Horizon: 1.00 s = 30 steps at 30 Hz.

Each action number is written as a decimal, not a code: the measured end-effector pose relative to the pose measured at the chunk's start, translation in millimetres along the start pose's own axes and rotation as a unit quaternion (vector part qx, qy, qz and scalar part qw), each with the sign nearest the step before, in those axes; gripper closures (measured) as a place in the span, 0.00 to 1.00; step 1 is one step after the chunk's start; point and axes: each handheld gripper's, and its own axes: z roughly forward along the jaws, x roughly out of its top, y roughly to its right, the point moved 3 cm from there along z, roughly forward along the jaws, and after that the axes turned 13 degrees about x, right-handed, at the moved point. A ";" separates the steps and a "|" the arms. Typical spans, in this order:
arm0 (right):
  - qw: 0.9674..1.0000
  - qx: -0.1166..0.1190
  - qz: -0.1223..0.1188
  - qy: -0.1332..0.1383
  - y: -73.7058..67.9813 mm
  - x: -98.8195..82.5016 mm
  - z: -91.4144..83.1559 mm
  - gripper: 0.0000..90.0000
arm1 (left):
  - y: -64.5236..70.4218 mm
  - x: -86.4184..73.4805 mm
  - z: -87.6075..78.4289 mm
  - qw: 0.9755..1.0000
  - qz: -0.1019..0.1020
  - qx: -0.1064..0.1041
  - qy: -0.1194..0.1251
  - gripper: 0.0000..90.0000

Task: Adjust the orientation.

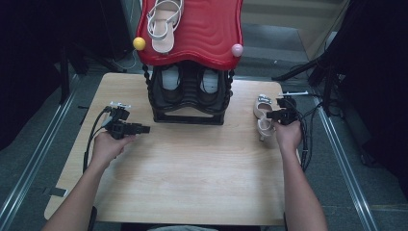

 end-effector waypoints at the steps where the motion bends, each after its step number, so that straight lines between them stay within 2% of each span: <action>1: 1.000 -0.003 0.001 -0.001 0.4 0.3 -0.1 1.00 | 0.0 0.0 0.0 1.000 0.000 0.000 0.000 0.54; 14: 1.000 -0.005 0.003 -0.004 -2.1 3.0 -0.3 1.00 | 0.2 0.2 0.6 1.000 -0.001 -0.002 0.000 0.54; 20: 1.000 0.003 0.005 0.000 -5.1 4.7 -3.9 0.98 | 0.2 0.2 1.2 1.000 -0.003 0.001 -0.001 0.54; 27: 0.999 0.013 0.014 0.025 -8.9 9.5 -10.6 0.92 | 1.9 0.7 2.3 1.000 -0.001 0.001 0.000 0.54; 30: 1.000 0.014 0.014 0.023 -11.6 11.4 -9.7 0.89 | 2.3 0.8 3.4 1.000 0.000 0.000 -0.001 0.54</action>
